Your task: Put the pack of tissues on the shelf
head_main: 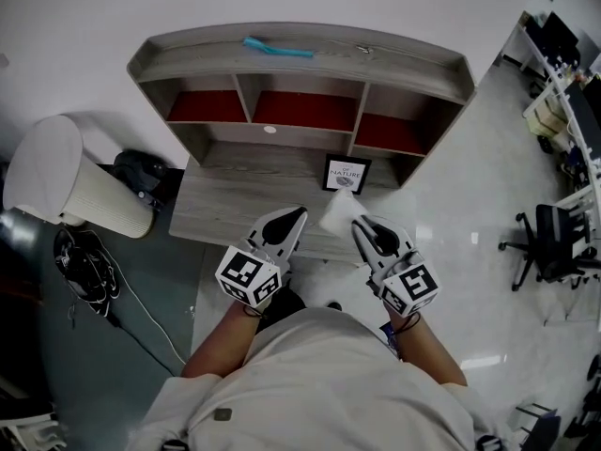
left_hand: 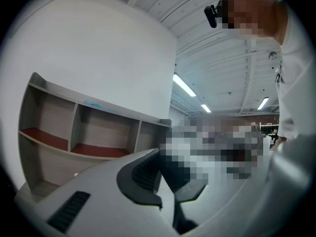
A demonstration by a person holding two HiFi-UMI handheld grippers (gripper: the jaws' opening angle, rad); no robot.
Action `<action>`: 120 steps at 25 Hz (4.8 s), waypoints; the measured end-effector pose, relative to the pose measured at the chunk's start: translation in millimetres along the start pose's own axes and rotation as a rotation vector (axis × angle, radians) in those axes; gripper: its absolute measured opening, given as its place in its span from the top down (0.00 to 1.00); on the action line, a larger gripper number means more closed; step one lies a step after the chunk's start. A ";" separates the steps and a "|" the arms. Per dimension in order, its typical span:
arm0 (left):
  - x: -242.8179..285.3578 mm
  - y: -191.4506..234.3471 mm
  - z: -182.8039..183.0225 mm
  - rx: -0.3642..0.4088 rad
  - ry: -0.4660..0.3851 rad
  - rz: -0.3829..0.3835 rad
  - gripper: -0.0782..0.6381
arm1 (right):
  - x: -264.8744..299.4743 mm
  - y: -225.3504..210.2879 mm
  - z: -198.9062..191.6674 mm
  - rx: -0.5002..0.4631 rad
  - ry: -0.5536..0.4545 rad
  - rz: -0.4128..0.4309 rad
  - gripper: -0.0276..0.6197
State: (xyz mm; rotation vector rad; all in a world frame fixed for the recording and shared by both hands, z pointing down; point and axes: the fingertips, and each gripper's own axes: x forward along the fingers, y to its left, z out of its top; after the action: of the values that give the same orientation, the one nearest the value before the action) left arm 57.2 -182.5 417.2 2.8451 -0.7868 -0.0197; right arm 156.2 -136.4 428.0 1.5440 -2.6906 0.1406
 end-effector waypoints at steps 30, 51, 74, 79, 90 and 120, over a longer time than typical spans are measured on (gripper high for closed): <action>75.7 188.4 18.7 0.026 0.077 -0.233 0.87 | 178.4 -58.4 1.1 0.013 0.045 -0.247 0.85; 143.2 251.4 1.8 0.018 0.118 -0.100 0.87 | 274.6 -148.1 -21.3 -0.007 0.112 -0.184 0.85; 163.9 260.3 -16.2 -0.002 0.165 -0.115 0.87 | 331.7 -189.8 -48.3 -0.060 0.207 -0.201 0.85; 159.0 261.2 -14.3 -0.001 0.162 -0.107 0.87 | 336.5 -194.4 -51.2 -0.075 0.219 -0.209 0.83; 140.0 253.9 -8.2 0.013 0.163 -0.115 0.87 | 334.0 -201.3 -47.4 -0.102 0.223 -0.242 0.68; 77.8 229.5 33.5 0.066 0.101 -0.186 0.87 | 254.1 -105.8 15.9 -0.121 0.080 -0.329 0.75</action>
State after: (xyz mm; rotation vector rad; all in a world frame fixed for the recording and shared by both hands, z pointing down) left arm 5.3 -421.3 429.7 2.9446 -0.5101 0.1249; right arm 119.4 -409.4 437.9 1.8670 -2.2992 0.0270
